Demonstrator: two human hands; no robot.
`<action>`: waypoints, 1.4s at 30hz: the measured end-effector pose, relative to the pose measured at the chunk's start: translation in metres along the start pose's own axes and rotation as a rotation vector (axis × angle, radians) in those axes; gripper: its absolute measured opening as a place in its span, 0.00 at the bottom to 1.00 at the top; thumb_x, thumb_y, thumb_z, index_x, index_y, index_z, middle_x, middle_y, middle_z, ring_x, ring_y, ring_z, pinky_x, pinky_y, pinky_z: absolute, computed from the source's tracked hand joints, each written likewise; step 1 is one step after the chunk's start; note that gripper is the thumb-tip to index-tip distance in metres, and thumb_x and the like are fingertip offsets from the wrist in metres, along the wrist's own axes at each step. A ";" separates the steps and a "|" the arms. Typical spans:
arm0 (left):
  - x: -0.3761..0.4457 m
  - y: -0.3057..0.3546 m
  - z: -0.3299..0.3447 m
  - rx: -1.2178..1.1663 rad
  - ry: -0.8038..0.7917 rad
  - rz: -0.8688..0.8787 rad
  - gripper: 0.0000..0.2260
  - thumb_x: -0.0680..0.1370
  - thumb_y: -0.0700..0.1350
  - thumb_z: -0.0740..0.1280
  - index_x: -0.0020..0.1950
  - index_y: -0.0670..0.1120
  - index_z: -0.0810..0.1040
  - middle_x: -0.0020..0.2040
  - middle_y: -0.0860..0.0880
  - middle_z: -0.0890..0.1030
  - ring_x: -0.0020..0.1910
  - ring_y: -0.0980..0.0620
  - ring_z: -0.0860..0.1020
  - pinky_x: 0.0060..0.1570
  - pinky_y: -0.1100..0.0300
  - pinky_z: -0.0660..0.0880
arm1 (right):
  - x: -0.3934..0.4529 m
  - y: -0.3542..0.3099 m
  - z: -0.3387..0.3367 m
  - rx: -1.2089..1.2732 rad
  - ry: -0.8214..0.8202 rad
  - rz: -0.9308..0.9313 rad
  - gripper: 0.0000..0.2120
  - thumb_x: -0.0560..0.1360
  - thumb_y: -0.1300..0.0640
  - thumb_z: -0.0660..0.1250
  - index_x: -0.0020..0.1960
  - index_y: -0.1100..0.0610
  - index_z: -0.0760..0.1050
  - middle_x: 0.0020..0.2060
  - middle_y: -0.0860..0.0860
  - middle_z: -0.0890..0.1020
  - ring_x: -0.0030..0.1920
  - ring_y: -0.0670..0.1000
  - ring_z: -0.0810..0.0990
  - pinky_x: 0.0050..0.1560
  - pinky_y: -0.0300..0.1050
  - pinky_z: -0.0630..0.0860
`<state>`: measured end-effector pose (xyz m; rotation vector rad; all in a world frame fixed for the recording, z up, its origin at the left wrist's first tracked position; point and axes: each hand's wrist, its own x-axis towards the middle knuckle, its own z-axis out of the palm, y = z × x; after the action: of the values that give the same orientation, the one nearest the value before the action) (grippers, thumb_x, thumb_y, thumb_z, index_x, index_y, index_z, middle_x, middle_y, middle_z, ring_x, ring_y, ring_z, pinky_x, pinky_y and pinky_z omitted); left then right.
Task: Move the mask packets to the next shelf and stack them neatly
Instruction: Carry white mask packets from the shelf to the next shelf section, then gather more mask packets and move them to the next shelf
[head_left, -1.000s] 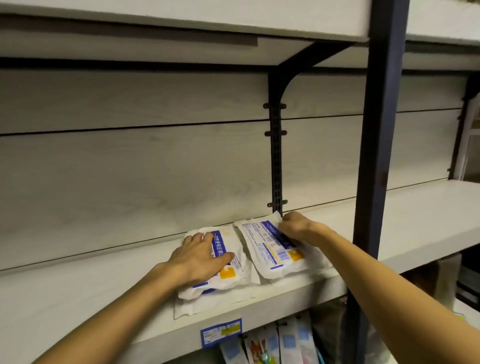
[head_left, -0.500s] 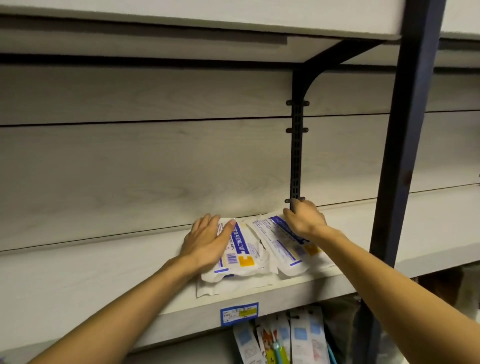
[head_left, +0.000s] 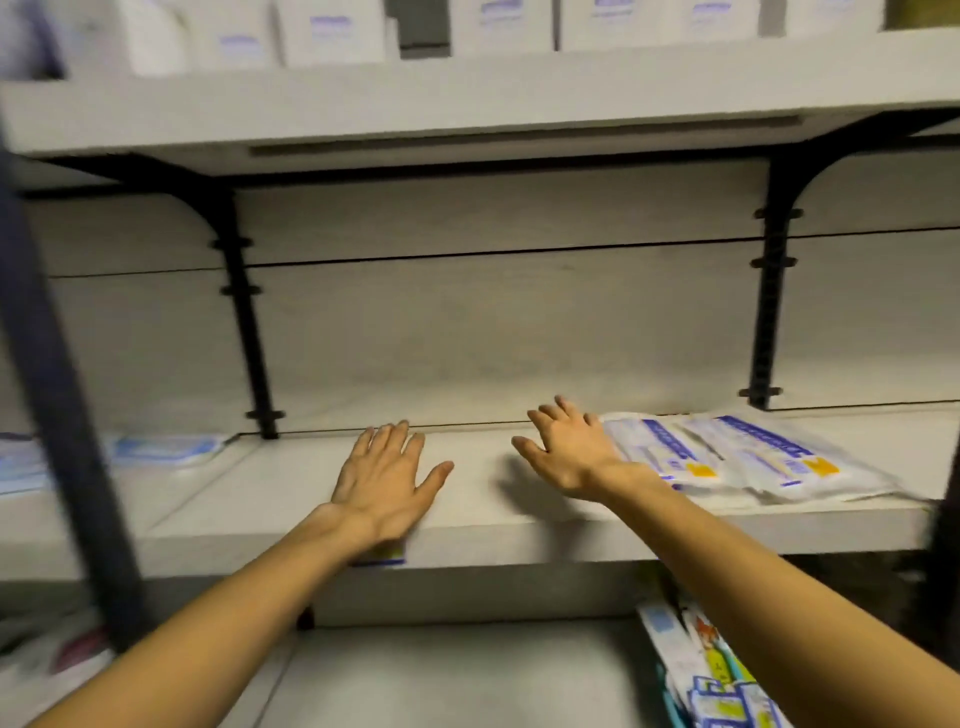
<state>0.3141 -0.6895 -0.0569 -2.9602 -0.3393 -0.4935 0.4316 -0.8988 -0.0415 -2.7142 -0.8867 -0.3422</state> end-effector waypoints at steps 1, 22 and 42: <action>-0.016 -0.022 -0.003 0.021 -0.001 -0.017 0.33 0.83 0.65 0.45 0.81 0.47 0.59 0.83 0.44 0.55 0.81 0.45 0.54 0.80 0.50 0.45 | -0.002 -0.026 0.007 0.002 -0.013 -0.037 0.29 0.84 0.41 0.52 0.79 0.57 0.60 0.80 0.53 0.61 0.82 0.54 0.49 0.79 0.57 0.51; -0.253 -0.381 -0.031 0.205 -0.092 -0.381 0.27 0.81 0.60 0.59 0.77 0.48 0.64 0.76 0.47 0.67 0.74 0.47 0.67 0.73 0.52 0.62 | -0.025 -0.458 0.119 0.125 -0.124 -0.706 0.28 0.82 0.49 0.59 0.80 0.56 0.59 0.77 0.55 0.65 0.76 0.58 0.64 0.75 0.54 0.66; -0.132 -0.607 -0.017 0.320 -0.124 -0.520 0.30 0.82 0.60 0.58 0.80 0.46 0.58 0.77 0.45 0.67 0.72 0.46 0.69 0.73 0.49 0.65 | 0.194 -0.640 0.203 0.252 -0.177 -0.502 0.32 0.77 0.47 0.64 0.78 0.54 0.61 0.76 0.55 0.65 0.77 0.59 0.61 0.78 0.57 0.58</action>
<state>0.0424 -0.1314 -0.0347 -2.5755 -1.1022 -0.2664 0.2263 -0.2309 -0.0610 -2.2901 -1.5481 -0.0731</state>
